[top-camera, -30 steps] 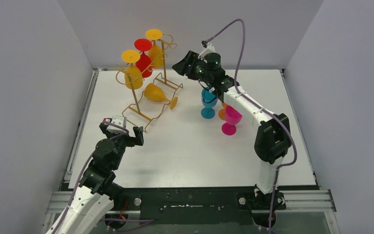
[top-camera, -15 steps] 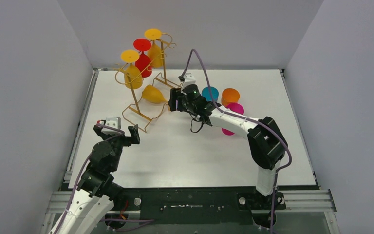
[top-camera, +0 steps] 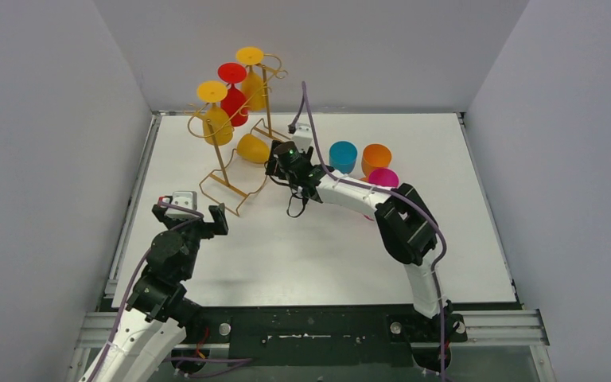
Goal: Take the wine glass off the wine glass rack
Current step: Pick up the wine glass at the center of the board.
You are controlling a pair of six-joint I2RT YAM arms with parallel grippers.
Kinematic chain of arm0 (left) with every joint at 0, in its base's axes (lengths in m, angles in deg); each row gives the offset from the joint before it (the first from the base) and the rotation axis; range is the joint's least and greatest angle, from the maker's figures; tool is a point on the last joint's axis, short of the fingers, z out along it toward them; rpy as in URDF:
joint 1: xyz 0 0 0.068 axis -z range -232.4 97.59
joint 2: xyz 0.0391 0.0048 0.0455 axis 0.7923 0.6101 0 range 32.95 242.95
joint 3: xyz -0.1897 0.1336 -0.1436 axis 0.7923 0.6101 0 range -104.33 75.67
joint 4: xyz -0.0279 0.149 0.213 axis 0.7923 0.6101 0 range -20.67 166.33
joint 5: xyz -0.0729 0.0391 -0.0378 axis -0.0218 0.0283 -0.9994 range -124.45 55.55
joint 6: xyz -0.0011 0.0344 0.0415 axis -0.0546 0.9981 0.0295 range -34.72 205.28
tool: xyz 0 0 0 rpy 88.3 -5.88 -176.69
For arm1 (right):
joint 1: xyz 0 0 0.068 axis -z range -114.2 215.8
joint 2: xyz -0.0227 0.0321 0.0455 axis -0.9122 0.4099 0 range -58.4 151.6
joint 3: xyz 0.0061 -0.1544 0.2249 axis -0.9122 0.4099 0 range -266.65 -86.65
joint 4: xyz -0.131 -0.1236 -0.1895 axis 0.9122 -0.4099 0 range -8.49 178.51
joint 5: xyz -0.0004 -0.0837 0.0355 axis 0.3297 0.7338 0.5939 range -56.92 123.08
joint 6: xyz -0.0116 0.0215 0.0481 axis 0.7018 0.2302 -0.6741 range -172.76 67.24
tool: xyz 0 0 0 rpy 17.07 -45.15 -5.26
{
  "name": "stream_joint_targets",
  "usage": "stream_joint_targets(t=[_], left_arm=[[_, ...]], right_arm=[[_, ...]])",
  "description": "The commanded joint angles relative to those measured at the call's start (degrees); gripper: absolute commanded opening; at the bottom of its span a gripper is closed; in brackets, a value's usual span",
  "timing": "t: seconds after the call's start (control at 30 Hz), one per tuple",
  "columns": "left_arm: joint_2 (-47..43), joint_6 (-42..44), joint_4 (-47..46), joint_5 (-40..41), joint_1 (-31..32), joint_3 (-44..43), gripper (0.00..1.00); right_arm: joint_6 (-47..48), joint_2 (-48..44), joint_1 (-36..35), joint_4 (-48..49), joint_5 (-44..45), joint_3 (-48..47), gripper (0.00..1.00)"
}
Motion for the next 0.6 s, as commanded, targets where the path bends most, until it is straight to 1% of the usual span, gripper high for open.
stream_joint_targets(t=[0.0, 0.13, 0.3, 0.57], left_arm=[[-0.4, 0.0, -1.3, 0.6, -0.3, -1.1, 0.97], [-0.3, 0.0, -1.3, 0.4, -0.2, -0.9, 0.97], [-0.2, 0.1, -1.6, 0.1, -0.3, -1.0, 0.97], [-0.3, 0.3, -1.6, 0.2, -0.3, -0.9, 0.97]], right_arm=[[-8.0, 1.9, 0.6, 0.8, 9.2, -3.0, 0.63], [-9.5, 5.1, 2.0, 0.3, 7.0, -6.8, 0.6], [-9.7, 10.0, 3.4, -3.1, 6.0, -13.4, 0.57], [-10.1, 12.2, 3.3, -2.8, 4.6, -14.2, 0.53]])
